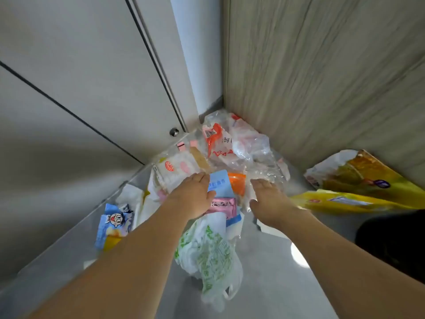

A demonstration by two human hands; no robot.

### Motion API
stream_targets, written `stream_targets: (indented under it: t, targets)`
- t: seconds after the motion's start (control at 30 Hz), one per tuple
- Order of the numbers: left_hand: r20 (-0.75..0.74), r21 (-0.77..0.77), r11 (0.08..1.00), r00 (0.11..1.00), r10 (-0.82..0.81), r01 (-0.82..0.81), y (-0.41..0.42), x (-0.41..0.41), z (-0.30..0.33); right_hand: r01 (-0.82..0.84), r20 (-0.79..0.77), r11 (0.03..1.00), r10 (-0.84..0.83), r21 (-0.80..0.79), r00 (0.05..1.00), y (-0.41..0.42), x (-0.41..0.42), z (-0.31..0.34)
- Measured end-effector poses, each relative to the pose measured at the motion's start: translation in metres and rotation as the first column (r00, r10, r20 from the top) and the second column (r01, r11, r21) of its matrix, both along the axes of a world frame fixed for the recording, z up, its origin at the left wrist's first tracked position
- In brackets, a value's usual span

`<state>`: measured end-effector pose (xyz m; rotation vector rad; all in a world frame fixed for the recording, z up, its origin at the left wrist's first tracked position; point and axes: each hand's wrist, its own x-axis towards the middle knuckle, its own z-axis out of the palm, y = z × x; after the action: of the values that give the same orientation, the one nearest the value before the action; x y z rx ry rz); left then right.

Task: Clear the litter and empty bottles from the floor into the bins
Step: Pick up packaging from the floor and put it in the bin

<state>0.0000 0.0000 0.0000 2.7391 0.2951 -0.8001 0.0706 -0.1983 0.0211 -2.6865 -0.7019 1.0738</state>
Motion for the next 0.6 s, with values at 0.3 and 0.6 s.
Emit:
stream_targets:
  t: [0.3, 0.6]
  targets:
    - [0.119, -0.049, 0.999, 0.993, -0.002, 0.008, -0.011, 0.007, -0.023, 0.044, 0.077, 0.999, -0.045, 0.023, 0.996, -0.019, -0.025, -0.020]
    - [-0.015, 0.036, 0.996, 0.997, -0.077, 0.077, -0.001, -0.016, -0.009, 0.381, -0.265, 0.913, -0.336, 0.143, 0.904, -0.001, -0.090, -0.041]
